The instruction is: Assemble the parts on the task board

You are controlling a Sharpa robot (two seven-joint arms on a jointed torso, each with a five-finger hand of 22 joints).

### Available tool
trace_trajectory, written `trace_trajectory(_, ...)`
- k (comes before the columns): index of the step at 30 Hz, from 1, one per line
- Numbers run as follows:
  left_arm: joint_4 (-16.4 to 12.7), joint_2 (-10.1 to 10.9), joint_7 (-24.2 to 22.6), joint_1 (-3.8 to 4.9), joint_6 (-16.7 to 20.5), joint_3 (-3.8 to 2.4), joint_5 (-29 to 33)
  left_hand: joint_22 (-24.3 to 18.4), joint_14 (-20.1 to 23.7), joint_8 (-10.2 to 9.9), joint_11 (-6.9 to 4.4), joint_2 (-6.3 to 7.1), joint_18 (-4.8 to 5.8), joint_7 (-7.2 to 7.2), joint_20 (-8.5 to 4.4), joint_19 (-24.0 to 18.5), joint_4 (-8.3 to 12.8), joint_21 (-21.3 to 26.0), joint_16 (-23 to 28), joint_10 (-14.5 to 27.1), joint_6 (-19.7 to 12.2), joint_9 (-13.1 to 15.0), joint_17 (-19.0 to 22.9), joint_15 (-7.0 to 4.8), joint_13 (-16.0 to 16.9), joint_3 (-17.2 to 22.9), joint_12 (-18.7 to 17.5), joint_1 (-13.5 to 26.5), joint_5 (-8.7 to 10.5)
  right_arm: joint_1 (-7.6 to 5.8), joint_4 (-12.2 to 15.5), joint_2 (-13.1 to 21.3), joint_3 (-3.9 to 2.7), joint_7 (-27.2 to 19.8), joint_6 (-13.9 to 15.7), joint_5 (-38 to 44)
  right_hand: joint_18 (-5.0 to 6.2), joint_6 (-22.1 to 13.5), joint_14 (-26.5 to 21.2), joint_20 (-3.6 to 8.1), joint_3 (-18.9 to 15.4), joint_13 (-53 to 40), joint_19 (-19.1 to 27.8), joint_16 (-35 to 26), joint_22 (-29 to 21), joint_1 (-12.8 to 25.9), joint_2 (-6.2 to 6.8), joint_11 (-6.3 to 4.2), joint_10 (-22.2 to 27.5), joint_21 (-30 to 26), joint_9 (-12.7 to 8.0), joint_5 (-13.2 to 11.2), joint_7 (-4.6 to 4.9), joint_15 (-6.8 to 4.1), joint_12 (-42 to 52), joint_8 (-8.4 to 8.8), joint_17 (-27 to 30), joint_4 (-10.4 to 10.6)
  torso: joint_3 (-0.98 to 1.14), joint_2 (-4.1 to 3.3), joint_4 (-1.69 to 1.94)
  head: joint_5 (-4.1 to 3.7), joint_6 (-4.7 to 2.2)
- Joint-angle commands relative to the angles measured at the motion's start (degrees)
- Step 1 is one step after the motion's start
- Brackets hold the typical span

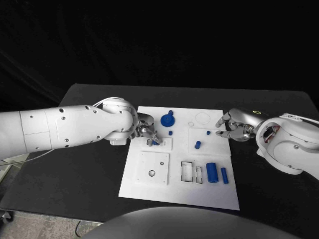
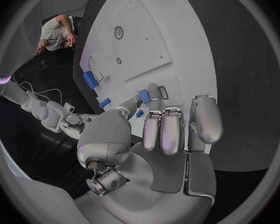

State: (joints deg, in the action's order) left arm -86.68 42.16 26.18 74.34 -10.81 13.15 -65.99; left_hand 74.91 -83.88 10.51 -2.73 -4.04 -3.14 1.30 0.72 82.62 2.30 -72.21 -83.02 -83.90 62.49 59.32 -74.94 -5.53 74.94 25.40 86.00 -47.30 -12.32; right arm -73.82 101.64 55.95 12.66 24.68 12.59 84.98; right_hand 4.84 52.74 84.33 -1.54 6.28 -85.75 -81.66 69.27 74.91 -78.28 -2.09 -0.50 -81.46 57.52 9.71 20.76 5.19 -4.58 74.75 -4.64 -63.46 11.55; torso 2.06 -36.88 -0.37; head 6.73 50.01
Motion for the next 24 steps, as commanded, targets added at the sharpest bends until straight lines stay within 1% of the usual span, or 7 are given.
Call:
trace_trajectory(1,-0.32,0.25,0.55,-0.17,-1.77,0.14,-0.82,4.63,-5.06,-0.25,0.02,-0.06,-0.82,-0.03,0.25,0.08,0.36,0.22,0.24,-3.97,0.53,-0.05,-12.57,0.02,12.9,0.15,-0.28,-0.29,-0.58,0.04,-0.08,-0.02,-0.01,0.22,-0.48,-0.08,1.13,0.4,1.27,-0.17,0.37,13.25,0.39,-0.13,5.51,-0.66,-0.08,-0.38,-0.03,-0.14,-0.08,0.17,0.0,-0.03,-0.18,0.14,0.07,0.01,-0.01,0.01,0.01,-0.05,-0.01)
trace_trajectory(11,-0.85,0.57,0.49,-0.2,-1.82,0.14,-0.53,4.65,-5.06,-0.29,0.0,-0.08,-0.82,-0.05,0.23,0.1,0.54,0.24,0.31,-3.95,0.57,-0.06,-12.55,0.0,12.88,0.19,-0.32,-0.54,-1.15,0.07,-0.11,-0.03,-0.01,0.27,-0.58,-0.12,1.16,0.48,1.23,-0.19,0.53,13.4,0.43,-0.29,5.46,-0.63,-0.05,-0.36,0.03,-0.35,-0.1,0.2,0.02,-0.01,-0.32,0.12,0.25,-0.03,0.0,-0.05,0.02,0.04,-0.01)
trace_trajectory(20,-0.6,0.37,0.42,-0.21,-1.3,0.14,0.0,4.63,-5.05,-0.34,-0.02,-0.18,-0.84,-0.05,0.22,0.07,0.67,0.36,0.41,-3.91,0.57,-0.08,-12.52,-0.02,12.84,0.28,-0.4,-0.75,-1.69,0.08,-0.02,0.0,-0.01,0.33,-0.64,-0.14,1.16,0.48,1.23,-0.19,0.53,13.4,0.43,-0.29,5.46,-0.63,-0.05,-0.36,0.03,-0.35,-0.1,0.2,0.02,-0.01,-0.32,0.12,0.25,-0.03,0.02,-0.03,-0.02,0.08,-0.01)
trace_trajectory(22,-0.41,0.27,0.4,-0.21,-1.03,0.14,0.05,4.62,-5.04,-0.38,0.04,-0.28,-0.84,0.03,0.23,0.06,0.38,0.42,0.46,-3.89,0.6,-0.11,-12.5,0.0,12.82,0.1,-0.45,-0.54,-1.39,0.08,-0.01,0.01,-0.01,0.33,-0.63,-0.14,1.16,0.48,1.23,-0.19,0.53,13.4,0.43,-0.29,5.46,-0.63,-0.05,-0.36,0.03,-0.35,-0.1,0.2,0.02,-0.01,-0.32,0.12,0.25,-0.03,0.01,-0.02,-0.01,0.07,-0.01)
trace_trajectory(24,-0.2,0.16,0.38,-0.21,-0.75,0.14,0.08,4.63,-5.03,-0.47,0.11,-0.42,-0.84,0.12,0.26,0.05,-0.35,0.51,0.53,-3.87,0.65,-0.18,-12.49,0.06,12.8,-0.42,-0.49,-0.01,-0.22,0.08,0.02,0.05,-0.01,0.34,-0.62,-0.14,1.16,0.48,1.23,-0.19,0.53,13.4,0.43,-0.29,5.46,-0.63,-0.05,-0.36,0.03,-0.35,-0.1,0.2,0.02,-0.01,-0.32,0.12,0.25,-0.03,0.0,-0.02,-0.01,0.0,-0.01)
